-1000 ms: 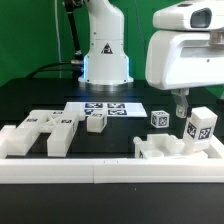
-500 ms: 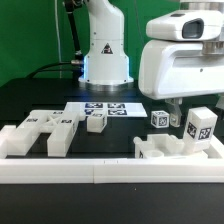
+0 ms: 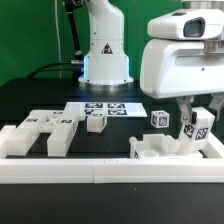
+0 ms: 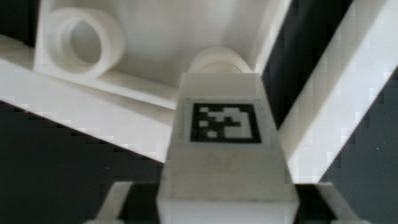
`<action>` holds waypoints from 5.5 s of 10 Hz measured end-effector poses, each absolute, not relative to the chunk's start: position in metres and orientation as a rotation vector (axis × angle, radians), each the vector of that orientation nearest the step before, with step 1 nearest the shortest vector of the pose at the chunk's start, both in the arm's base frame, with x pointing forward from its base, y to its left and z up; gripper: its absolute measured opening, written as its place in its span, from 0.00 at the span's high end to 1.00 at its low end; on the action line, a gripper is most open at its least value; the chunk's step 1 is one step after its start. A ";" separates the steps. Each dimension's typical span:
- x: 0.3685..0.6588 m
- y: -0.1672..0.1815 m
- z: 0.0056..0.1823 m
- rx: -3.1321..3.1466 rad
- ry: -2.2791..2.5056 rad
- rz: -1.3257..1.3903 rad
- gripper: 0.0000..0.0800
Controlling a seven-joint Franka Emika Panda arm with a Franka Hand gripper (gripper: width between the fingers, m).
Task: Assemble chair
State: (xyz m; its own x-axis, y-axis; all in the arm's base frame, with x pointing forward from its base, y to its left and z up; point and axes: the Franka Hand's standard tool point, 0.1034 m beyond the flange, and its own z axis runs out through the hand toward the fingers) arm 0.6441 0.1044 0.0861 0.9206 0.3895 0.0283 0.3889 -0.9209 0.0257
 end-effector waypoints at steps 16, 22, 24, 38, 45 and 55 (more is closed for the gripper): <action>0.647 0.116 0.085 2.996 -1.162 0.149 0.63; 0.642 0.115 0.084 2.666 -1.841 0.091 0.63; 0.639 0.119 0.084 2.509 -2.049 0.058 0.63; 0.637 0.131 0.083 2.875 -1.543 0.068 0.19; 0.638 0.124 0.082 3.193 -0.439 0.134 0.19; 0.637 0.125 0.081 3.200 -0.360 0.138 0.64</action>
Offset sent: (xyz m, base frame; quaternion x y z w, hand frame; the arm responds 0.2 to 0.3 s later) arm -0.0132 -0.0070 -0.0016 0.0124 0.0100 0.2270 0.9738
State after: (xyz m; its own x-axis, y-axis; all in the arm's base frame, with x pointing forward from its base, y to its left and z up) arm 0.6370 0.1247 0.0808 0.9714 -0.2251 0.0759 -0.2181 -0.9717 -0.0910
